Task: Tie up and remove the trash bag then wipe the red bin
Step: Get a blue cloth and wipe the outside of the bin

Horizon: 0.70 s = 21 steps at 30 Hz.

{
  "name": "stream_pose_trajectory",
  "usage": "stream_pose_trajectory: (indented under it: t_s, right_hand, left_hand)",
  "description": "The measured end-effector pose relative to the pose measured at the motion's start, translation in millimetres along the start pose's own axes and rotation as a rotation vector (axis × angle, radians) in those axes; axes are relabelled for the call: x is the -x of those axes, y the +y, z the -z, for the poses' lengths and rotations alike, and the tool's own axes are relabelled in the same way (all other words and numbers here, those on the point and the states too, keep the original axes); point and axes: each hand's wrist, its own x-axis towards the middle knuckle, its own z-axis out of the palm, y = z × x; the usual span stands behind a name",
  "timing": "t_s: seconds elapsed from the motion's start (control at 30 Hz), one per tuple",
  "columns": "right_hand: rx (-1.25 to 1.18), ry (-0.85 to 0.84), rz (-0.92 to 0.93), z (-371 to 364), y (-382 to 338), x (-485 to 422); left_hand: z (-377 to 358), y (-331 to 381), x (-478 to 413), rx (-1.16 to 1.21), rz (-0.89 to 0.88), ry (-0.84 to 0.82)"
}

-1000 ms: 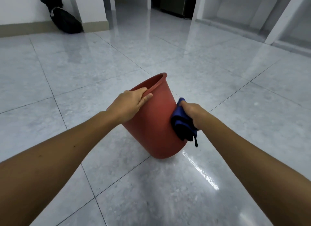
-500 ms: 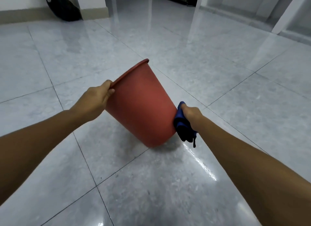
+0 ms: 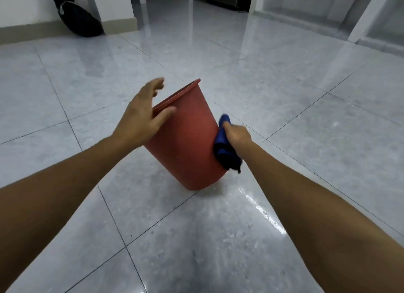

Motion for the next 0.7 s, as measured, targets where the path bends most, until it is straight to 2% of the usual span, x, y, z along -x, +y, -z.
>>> stream_pose_trajectory:
  t_s: [0.07,0.17,0.23,0.33,0.4,0.47,0.53,0.63,0.7]
  right_hand:
    - [0.047,-0.020,-0.118,1,28,3]
    - [0.064,-0.040,-0.111,0,30,8]
    - [0.022,-0.010,-0.038,-4,12,12]
    - [-0.037,0.069,0.161,-12,-25,19]
    - [-0.024,0.058,0.340,-16,-39,27]
    - [0.043,0.062,0.409,-19,-34,35]
    - [0.071,0.123,0.319,-21,-12,36]
    - [0.002,0.176,-0.032,-19,20,36]
    - [-0.084,0.155,-0.169,-21,32,38]
  left_hand:
    - [12,-24,28,-0.234,0.035,-0.118]
    - [25,-41,37,-0.281,0.190,-0.271]
    - [21,-37,27,-0.292,0.143,-0.242]
    - [1,-15,13,-0.314,0.053,-0.104]
    - [-7,-5,4,-0.350,0.054,-0.033]
    - [-9,-5,-1,-0.359,0.084,-0.012]
    - [-6,-8,-3,-0.356,0.147,-0.034]
    - [-3,-8,-4,-0.368,0.232,-0.051]
    - [-3,-7,-5,-0.361,0.270,-0.055]
